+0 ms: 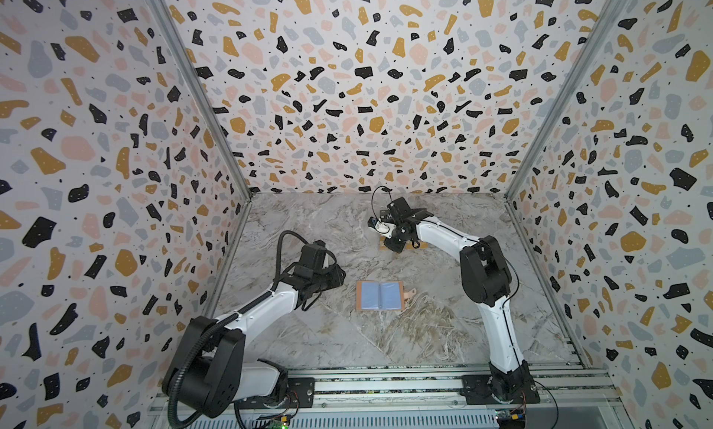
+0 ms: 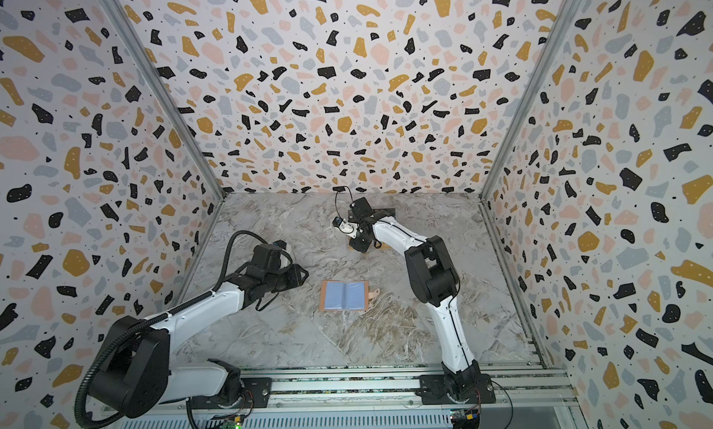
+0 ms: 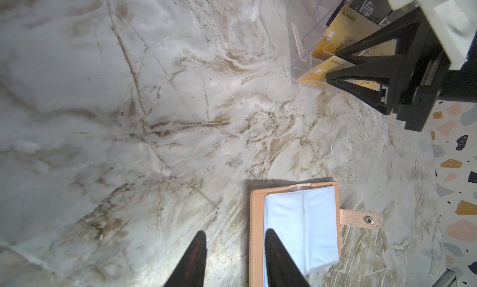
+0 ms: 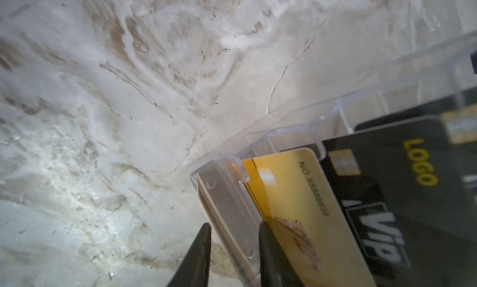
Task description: Put the credit cards into the card holder
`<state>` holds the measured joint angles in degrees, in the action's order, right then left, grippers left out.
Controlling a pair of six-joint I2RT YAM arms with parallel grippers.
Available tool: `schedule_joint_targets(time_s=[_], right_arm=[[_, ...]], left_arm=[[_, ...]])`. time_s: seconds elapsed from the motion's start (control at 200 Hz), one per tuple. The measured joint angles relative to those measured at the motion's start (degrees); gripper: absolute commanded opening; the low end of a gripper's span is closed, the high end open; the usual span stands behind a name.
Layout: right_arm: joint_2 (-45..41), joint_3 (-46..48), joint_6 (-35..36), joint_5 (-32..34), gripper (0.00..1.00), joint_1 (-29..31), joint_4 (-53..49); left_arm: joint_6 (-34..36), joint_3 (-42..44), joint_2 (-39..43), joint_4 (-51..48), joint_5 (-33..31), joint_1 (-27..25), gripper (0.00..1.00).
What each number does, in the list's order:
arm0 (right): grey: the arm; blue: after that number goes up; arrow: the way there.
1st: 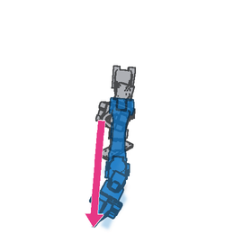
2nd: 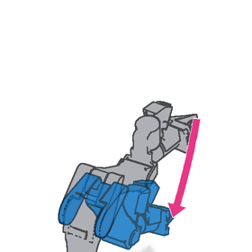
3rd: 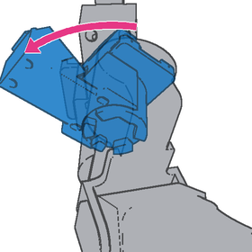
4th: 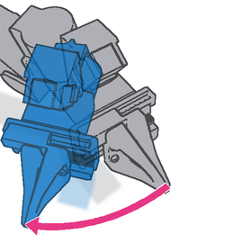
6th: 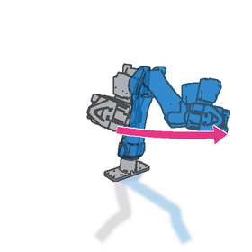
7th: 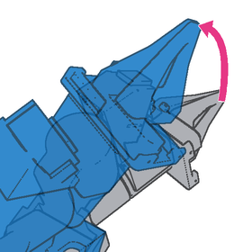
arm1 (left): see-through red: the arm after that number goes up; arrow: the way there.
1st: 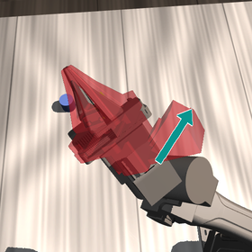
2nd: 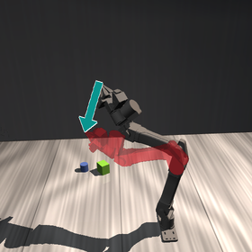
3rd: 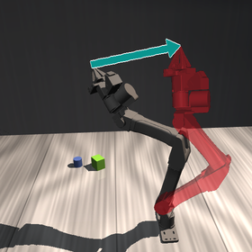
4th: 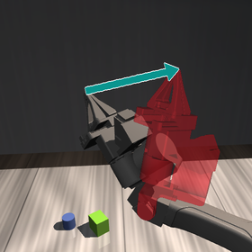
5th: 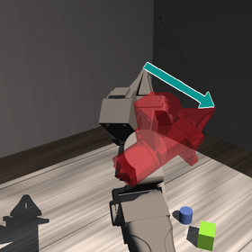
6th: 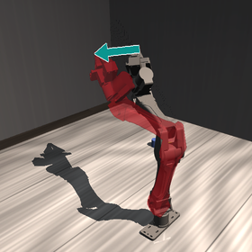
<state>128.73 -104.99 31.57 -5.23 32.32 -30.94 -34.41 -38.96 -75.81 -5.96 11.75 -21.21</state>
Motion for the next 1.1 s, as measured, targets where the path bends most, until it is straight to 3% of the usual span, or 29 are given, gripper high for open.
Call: schedule_joint_targets(time_s=[1.101], right_arm=[[0.11,-4.0,3.52,-1.6,0.14,0.07,-4.04]], left_arm=[[-0.09,-0.07,-0.07,-1.53,1.18,0.0,0.39]])
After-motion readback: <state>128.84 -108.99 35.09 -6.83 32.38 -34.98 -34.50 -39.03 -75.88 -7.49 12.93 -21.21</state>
